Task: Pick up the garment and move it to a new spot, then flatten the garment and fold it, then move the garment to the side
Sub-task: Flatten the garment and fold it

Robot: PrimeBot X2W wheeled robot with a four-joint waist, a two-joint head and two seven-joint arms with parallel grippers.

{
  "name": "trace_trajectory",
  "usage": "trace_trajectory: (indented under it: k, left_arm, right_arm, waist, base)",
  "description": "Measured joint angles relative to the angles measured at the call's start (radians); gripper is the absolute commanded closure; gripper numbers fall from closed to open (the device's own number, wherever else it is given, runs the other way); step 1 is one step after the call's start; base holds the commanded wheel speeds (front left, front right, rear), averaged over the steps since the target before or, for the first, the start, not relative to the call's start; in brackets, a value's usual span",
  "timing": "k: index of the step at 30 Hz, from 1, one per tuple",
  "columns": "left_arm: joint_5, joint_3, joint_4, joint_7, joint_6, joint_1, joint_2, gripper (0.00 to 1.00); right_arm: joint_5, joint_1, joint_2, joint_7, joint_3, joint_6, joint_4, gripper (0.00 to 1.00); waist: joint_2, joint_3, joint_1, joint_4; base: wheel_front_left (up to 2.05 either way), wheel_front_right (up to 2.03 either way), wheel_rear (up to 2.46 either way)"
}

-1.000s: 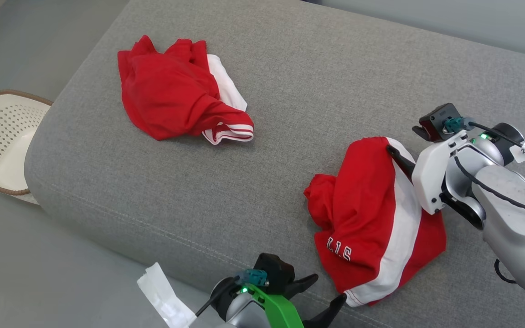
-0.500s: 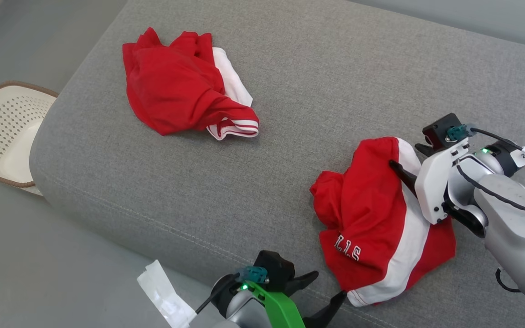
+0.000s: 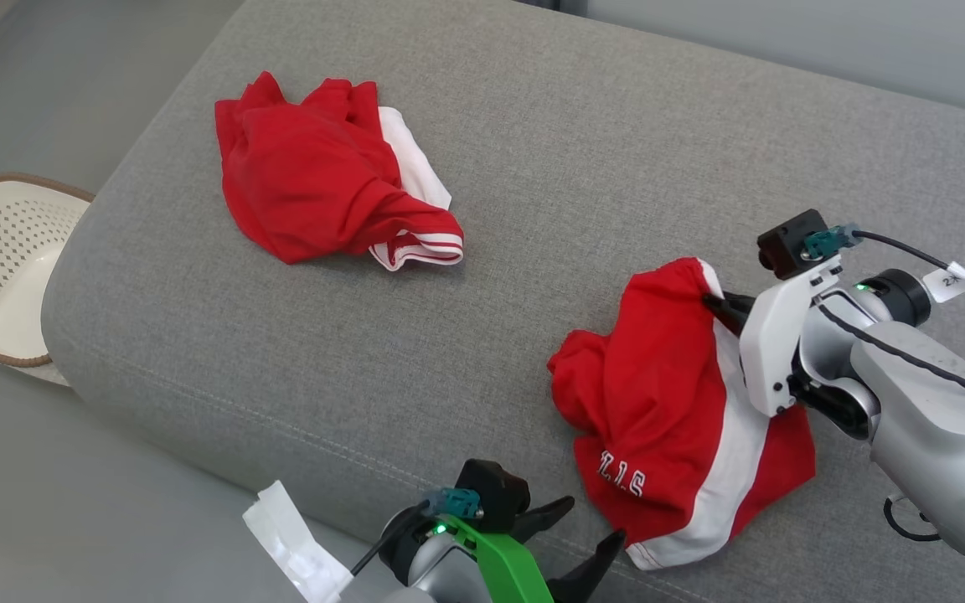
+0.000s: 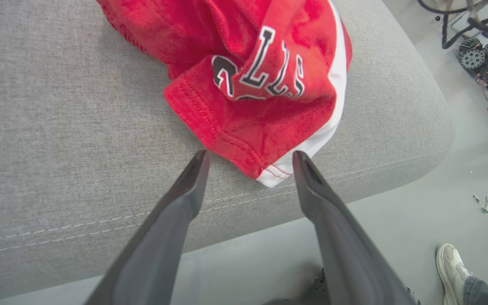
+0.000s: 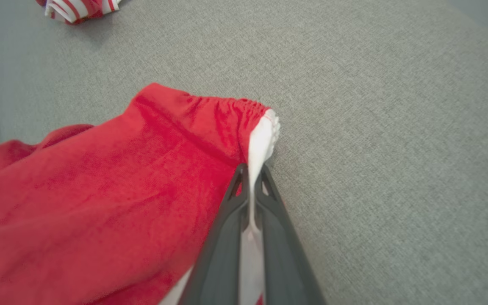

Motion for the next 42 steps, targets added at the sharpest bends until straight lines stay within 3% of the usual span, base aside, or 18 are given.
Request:
trace_trajectory:
  k: [8, 17, 19, 22, 26, 29, 33, 36, 37, 42]
  left_arm:
    - [-0.028, 0.003, 0.021, -0.008, 0.003, 0.001, 0.0, 0.0]
    - [-0.042, -0.01, 0.025, -0.008, 0.011, 0.006, 0.0, 0.0]
    - [-0.043, -0.011, 0.024, -0.009, 0.018, 0.011, 0.0, 0.0]
    - [-0.047, 0.0, 0.019, -0.021, 0.032, 0.026, 0.001, 0.0]
    - [-0.052, 0.007, 0.008, -0.035, 0.046, 0.026, 0.001, 0.0]
    - [-0.052, 0.014, 0.004, -0.046, 0.05, 0.026, 0.001, 0.0]
    - [-0.052, 0.024, 0.001, -0.053, 0.06, 0.026, 0.001, 0.0]
    - [-0.053, 0.028, -0.002, -0.062, 0.064, 0.026, 0.001, 0.0]
    - [-0.053, 0.029, -0.002, -0.062, 0.064, 0.026, 0.001, 0.0]
    - [-0.053, 0.027, 0.007, -0.061, 0.064, 0.026, 0.001, 0.0]
  right_arm:
    - [0.127, -0.052, -0.003, 0.091, 0.071, 0.0, -0.142, 1.0]
    - [0.328, -0.104, 0.001, 0.17, 0.047, 0.0, -0.317, 1.0]
    - [0.375, -0.104, 0.021, 0.181, 0.038, 0.0, -0.351, 1.0]
    - [0.46, -0.116, 0.105, 0.194, 0.004, 0.0, -0.398, 1.0]
    - [0.485, -0.152, 0.142, 0.193, -0.058, -0.005, -0.388, 1.0]
    - [0.484, -0.184, 0.175, 0.172, -0.1, -0.055, -0.361, 1.0]
    - [0.469, -0.214, 0.216, 0.095, -0.187, -0.179, -0.288, 1.0]
    - [0.439, -0.219, 0.207, 0.035, -0.239, -0.261, -0.221, 1.0]
    - [0.423, -0.219, 0.195, 0.017, -0.246, -0.275, -0.203, 1.0]
    - [0.386, -0.19, 0.136, -0.034, -0.272, -0.266, -0.109, 1.0]
  waist:
    - [0.0, -0.05, 0.0, -0.028]
    - [0.0, -0.113, 0.0, -0.055]
    - [0.0, -0.125, 0.0, -0.056]
    - [0.0, -0.133, 0.0, -0.059]
    - [0.0, -0.131, 0.0, -0.058]
    - [0.0, -0.126, 0.0, -0.056]
    - [0.0, -0.122, 0.0, -0.053]
    - [0.0, -0.119, 0.0, -0.051]
    - [-0.0001, -0.118, 0.0, -0.05]
    - [0.0, -0.125, 0.0, -0.057]
  base:
    - [0.0, 0.0, 0.0]
    - [0.0, 0.0, 0.0]
    - [0.0, 0.0, 0.0]
    - [0.0, 0.0, 0.0]
    - [0.0, 0.0, 0.0]
    - [0.0, 0.0, 0.0]
    - [0.0, 0.0, 0.0]
    - [0.0, 0.0, 0.0]
    - [0.0, 0.0, 0.0]
    - [0.0, 0.0, 0.0]
